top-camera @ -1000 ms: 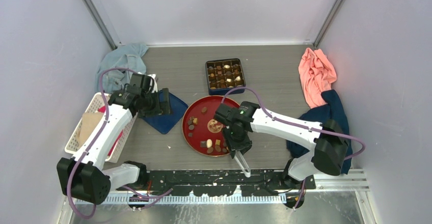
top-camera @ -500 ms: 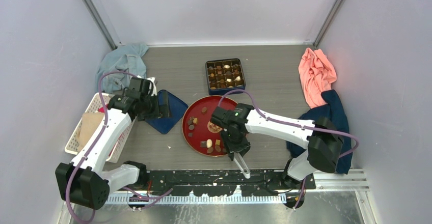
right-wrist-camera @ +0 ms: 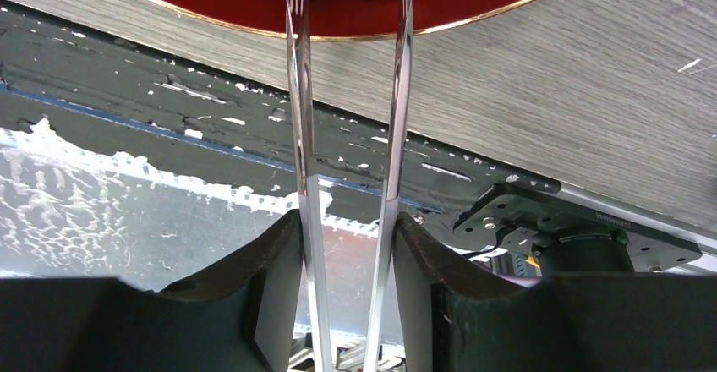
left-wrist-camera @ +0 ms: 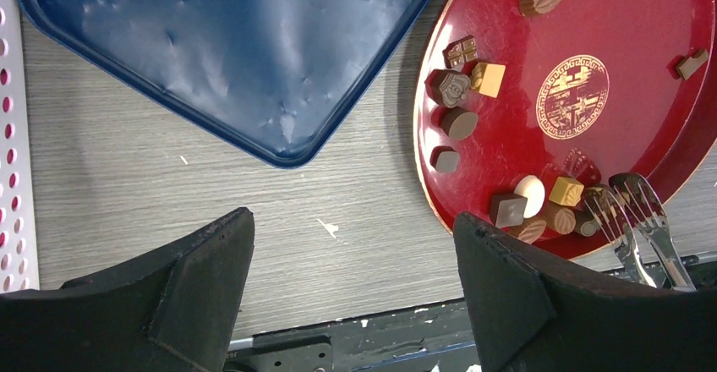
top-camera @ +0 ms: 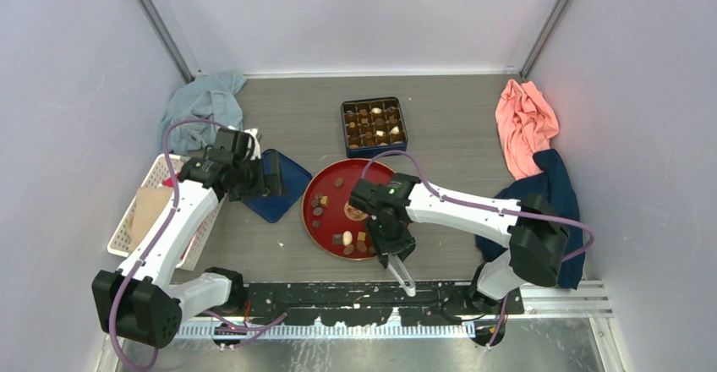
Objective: Pack the chocolate
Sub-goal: Pick up the fake chocolate from the plate.
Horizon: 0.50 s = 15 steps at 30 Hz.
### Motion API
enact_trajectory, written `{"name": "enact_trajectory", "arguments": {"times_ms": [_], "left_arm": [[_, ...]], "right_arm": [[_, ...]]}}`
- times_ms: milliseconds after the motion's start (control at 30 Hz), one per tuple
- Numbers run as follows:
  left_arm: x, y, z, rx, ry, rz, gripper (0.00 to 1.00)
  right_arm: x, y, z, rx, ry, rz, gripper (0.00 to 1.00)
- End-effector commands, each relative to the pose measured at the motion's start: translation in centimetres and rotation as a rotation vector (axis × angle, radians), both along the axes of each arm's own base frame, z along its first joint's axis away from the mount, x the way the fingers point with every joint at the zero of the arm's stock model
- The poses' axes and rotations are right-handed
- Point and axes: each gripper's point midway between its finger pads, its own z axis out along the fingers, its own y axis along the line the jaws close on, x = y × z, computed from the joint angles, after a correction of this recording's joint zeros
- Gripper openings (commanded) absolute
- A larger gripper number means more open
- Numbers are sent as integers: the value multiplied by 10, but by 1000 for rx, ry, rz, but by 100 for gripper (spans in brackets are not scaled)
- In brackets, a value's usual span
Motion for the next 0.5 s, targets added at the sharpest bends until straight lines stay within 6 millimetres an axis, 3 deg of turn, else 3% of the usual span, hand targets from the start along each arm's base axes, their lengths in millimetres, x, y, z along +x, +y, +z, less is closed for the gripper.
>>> {"name": "enact_trajectory", "arguments": {"times_ms": [0,467], "left_arm": [[5,-1,7,-20,-41,6,88],[1,-11,12,-72,-55,-35,88]], "right_arm": [[-2,6,3,33,6,19,47],[-6,-1,-11,11,19,46,46]]}}
